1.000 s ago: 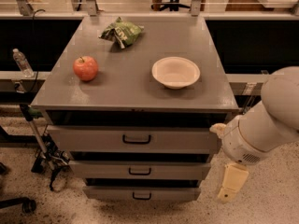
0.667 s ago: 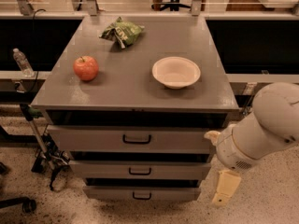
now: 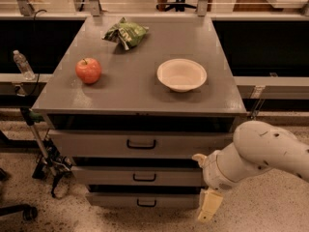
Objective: Open middle drawer
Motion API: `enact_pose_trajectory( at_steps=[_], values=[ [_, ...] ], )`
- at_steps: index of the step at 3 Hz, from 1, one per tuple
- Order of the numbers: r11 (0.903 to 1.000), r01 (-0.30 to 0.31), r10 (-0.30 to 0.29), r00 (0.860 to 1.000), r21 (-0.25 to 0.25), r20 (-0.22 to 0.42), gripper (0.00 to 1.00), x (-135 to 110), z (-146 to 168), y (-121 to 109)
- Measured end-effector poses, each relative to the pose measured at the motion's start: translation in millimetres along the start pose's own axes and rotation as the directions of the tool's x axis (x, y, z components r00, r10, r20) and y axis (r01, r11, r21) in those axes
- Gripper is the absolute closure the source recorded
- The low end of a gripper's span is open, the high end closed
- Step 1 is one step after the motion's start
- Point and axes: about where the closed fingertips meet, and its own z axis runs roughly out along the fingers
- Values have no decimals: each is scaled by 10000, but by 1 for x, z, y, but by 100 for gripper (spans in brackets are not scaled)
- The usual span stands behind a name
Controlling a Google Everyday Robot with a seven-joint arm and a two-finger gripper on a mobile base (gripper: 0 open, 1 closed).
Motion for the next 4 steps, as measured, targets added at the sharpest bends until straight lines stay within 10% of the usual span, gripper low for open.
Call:
enact_pose_trajectory(
  at_steps=[4],
  values=[
    [9995,27,-28,10000,329,27,0,39,65,-16]
  ],
)
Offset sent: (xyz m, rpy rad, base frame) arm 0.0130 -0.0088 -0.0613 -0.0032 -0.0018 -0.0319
